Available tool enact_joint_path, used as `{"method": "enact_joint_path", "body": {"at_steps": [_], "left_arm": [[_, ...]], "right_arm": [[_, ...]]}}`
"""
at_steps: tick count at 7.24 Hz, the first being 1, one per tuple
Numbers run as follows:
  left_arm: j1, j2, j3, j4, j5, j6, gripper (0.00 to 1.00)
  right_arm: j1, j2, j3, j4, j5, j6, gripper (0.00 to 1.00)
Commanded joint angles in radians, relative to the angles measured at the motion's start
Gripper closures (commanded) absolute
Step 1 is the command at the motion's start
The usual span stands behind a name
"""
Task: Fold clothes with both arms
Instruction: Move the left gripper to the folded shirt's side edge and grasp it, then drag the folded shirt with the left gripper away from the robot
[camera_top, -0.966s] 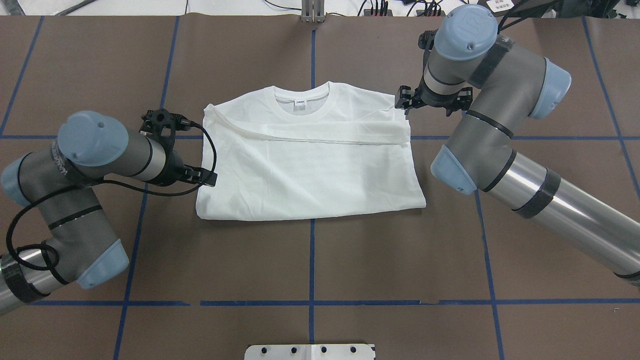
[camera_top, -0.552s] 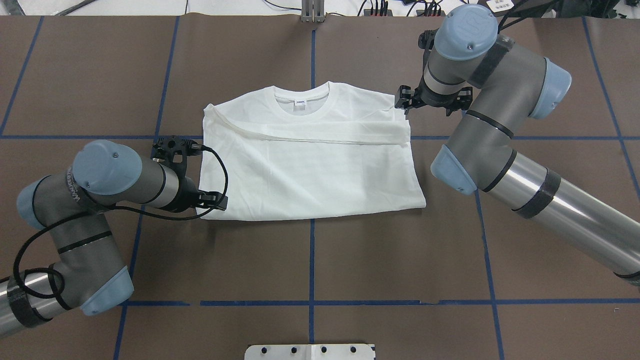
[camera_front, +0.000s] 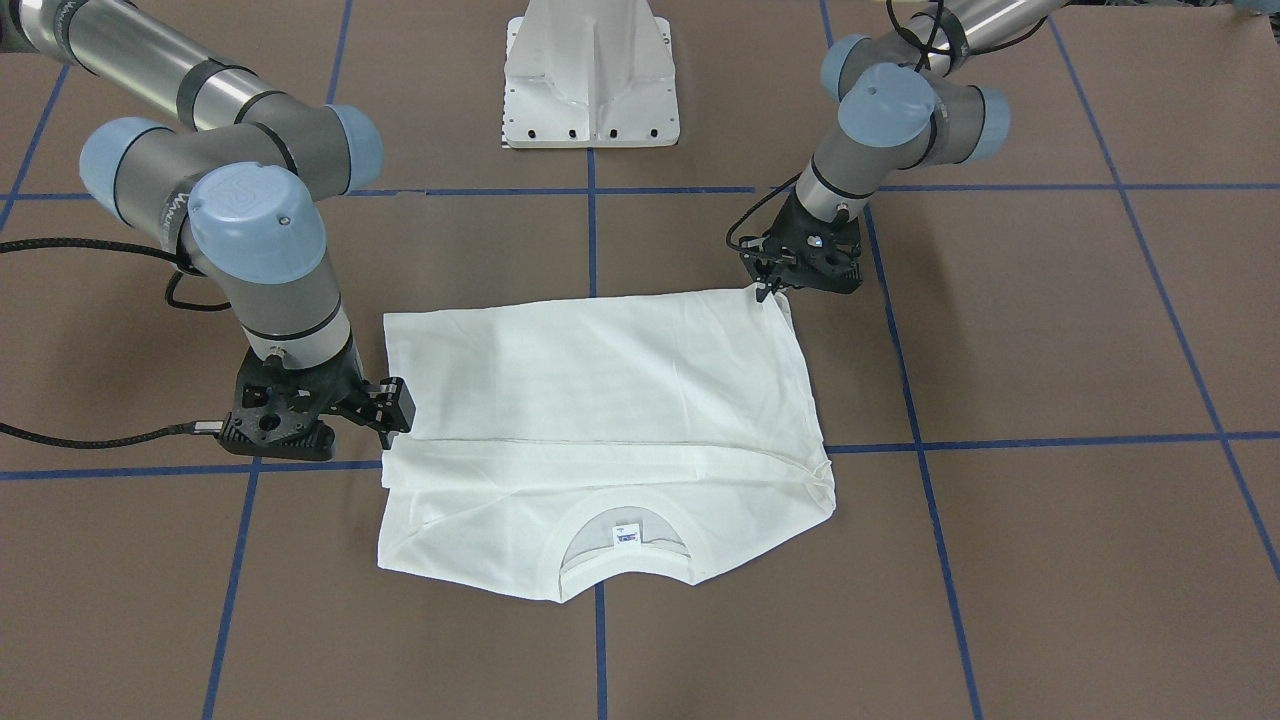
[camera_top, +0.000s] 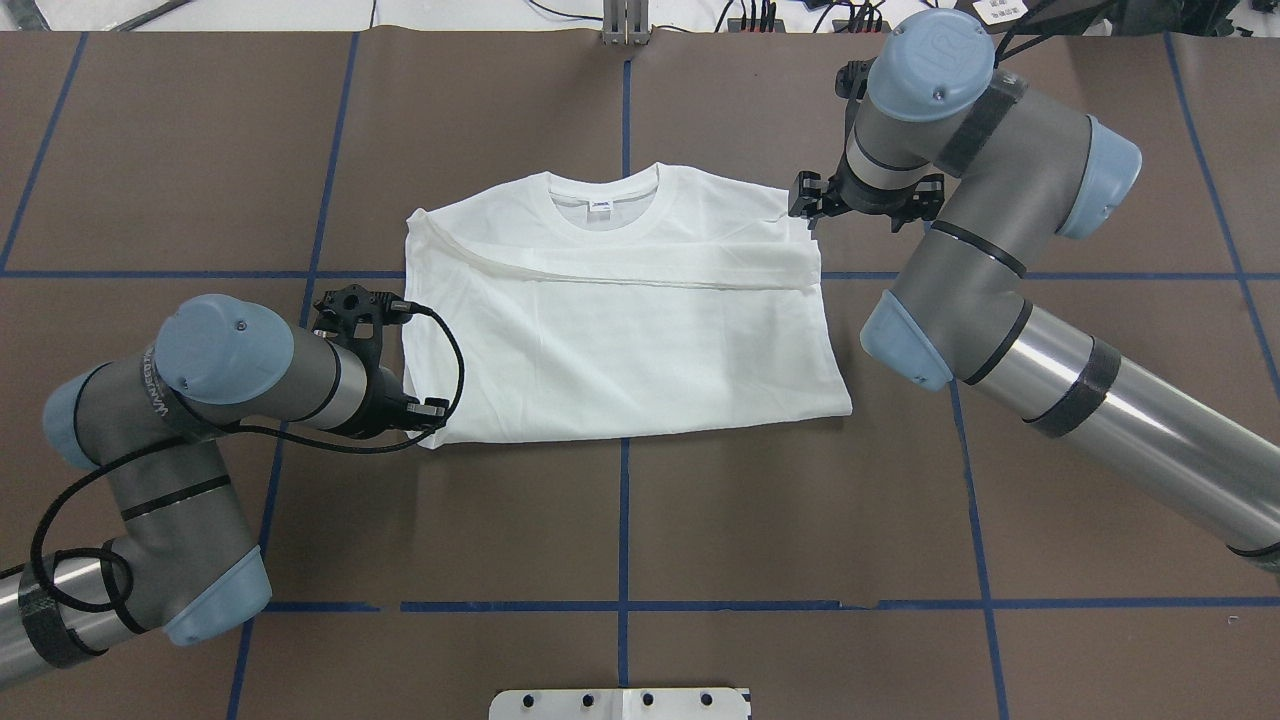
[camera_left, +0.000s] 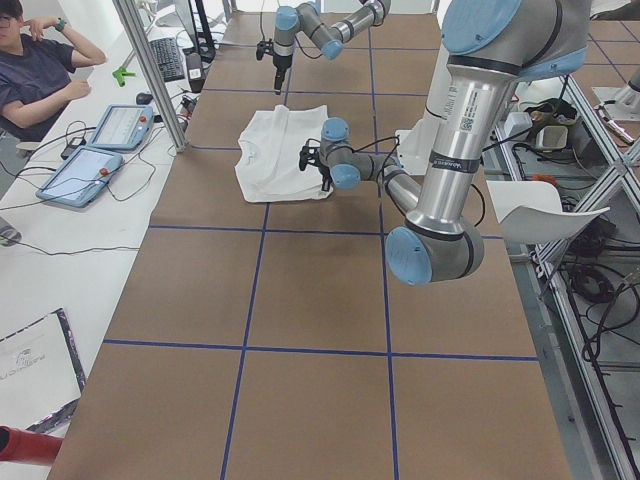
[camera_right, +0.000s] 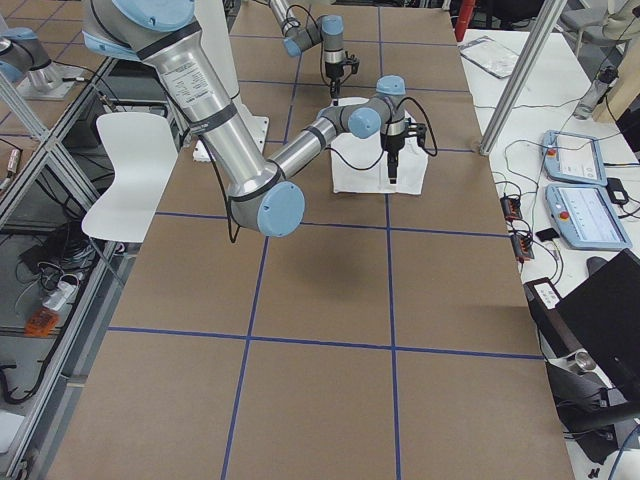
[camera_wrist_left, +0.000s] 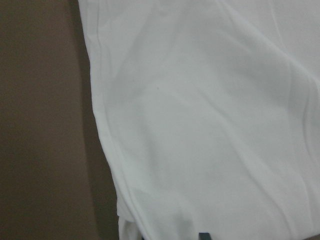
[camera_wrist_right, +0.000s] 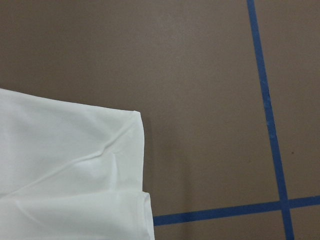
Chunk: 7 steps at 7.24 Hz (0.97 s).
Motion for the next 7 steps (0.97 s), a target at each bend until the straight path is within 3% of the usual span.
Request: {"method": "enact_joint_path", "body": {"at_steps": [1,4,5,7], "left_arm": [[-0.005,0.026,-0.024,0.009,-0.002,0.013,1.0],[-0.195,0.03,0.037,0.085,0.005,0.314,1.0],[-0.267,0.008,0.112,0.083,0.003,0.423,1.0],[-0.372,-0.163,0.358,0.072,0.063,0.527,1.0]], "right_arm": [[0.0,0.003,0.0,0.001,0.001,-0.001,0.0],[-0.002,0.011,0.0,0.001,0.005,0.0,0.0],[-0.005,0.012,0.002,0.001,0.003,0.003,0.0],[-0.006,0.021,0.002,0.003,0.005,0.01,0.0]]}}
